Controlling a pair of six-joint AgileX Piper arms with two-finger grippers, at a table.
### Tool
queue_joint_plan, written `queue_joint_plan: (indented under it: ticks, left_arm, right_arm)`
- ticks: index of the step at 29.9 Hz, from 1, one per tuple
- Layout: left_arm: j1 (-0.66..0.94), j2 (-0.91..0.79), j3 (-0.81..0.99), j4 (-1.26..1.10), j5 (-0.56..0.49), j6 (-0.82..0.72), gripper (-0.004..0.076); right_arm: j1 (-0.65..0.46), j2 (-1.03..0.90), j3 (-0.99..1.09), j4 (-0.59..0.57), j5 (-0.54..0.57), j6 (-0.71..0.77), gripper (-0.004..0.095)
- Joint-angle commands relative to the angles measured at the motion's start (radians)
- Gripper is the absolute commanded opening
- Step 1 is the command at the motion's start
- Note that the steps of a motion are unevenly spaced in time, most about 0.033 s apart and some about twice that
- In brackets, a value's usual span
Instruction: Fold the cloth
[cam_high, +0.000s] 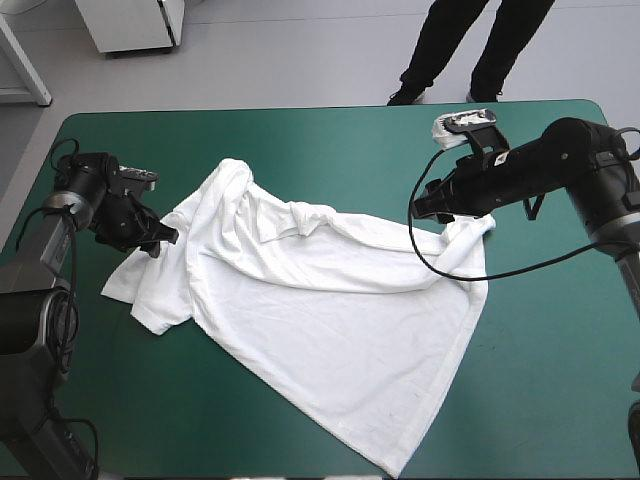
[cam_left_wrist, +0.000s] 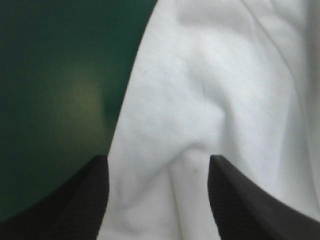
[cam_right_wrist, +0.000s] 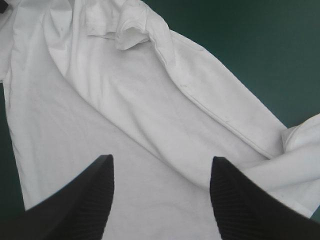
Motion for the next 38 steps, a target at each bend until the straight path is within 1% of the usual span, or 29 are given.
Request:
queue_joint_plan:
  ticks: [1, 5, 7, 9, 10, 12, 13, 15, 16, 17, 18, 21, 25, 28, 34, 38]
  left_arm:
    - [0.0, -0.021, -0.031, -0.042, -0.005, 0.013, 0.0431]
    - [0.0, 0.008, -0.031, -0.046, 0.011, 0.017, 0.043]
    - [0.0, 0.013, -0.031, -0.042, 0.007, 0.017, 0.0424]
    - [0.0, 0.017, -0.031, -0.042, -0.001, 0.017, 0.0399]
    - [0.0, 0.019, -0.031, -0.042, -0.005, 0.017, 0.0374]
    - [0.0, 0.024, -0.031, -0.042, -0.006, 0.019, 0.0295]
    - [0.0, 0.031, -0.031, -0.042, -0.001, 0.019, 0.0223]
    - [0.0, 0.041, -0.031, -0.042, -0.001, 0.019, 0.0116]
    - [0.0, 0.043, -0.031, -0.042, -0.003, 0.019, 0.0041]
    - [0.0, 0.051, -0.031, -0.042, -0.003, 0.019, -0.0004]
    - [0.0, 0.053, -0.031, -0.042, -0.002, 0.019, -0.0019]
    - [0.0, 0.065, -0.031, -0.042, 0.007, 0.019, -0.002]
    - [0.003, 0.063, -0.031, -0.025, -0.002, 0.013, -0.002]
    - [0.033, 0.063, -0.031, -0.038, 0.007, -0.011, -0.002]
    - [0.154, 0.059, -0.034, 0.046, 0.008, -0.026, -0.0022]
    - [0.251, 0.059, -0.102, 0.041, 0.001, -0.027, -0.0022]
  right_arm:
    - [0.001, -0.042, -0.022, 0.035, -0.033, -0.005, 0.0523]
    - [0.001, -0.042, -0.022, 0.035, -0.033, -0.005, 0.0467]
    - [0.001, -0.042, -0.022, 0.035, -0.031, -0.005, 0.0459]
    - [0.001, -0.042, -0.022, 0.038, -0.028, -0.005, 0.0459]
    - [0.001, -0.042, -0.022, 0.038, -0.028, -0.005, 0.0459]
    - [0.001, -0.042, -0.022, 0.043, -0.027, -0.005, 0.0459]
    - [0.001, -0.042, -0.022, 0.046, -0.027, -0.005, 0.0459]
    - [0.001, -0.042, -0.022, 0.06, -0.025, -0.005, 0.0459]
    - [0.001, -0.042, -0.022, 0.072, -0.023, -0.005, 0.0459]
    - [0.001, -0.042, -0.022, 0.081, -0.023, -0.005, 0.0459]
    - [0.001, -0.042, -0.022, 0.085, -0.021, -0.005, 0.0459]
    - [0.001, -0.042, -0.022, 0.085, -0.021, -0.005, 0.0457]
    - [0.001, -0.047, -0.022, 0.087, -0.019, -0.005, 0.0418]
    - [0.001, -0.059, -0.022, 0.087, -0.017, -0.005, 0.0399]
    - [0.001, -0.083, -0.022, 0.09, -0.013, 0.005, 0.0399]
    - [0.001, -0.082, -0.022, 0.118, -0.013, 0.005, 0.0398]
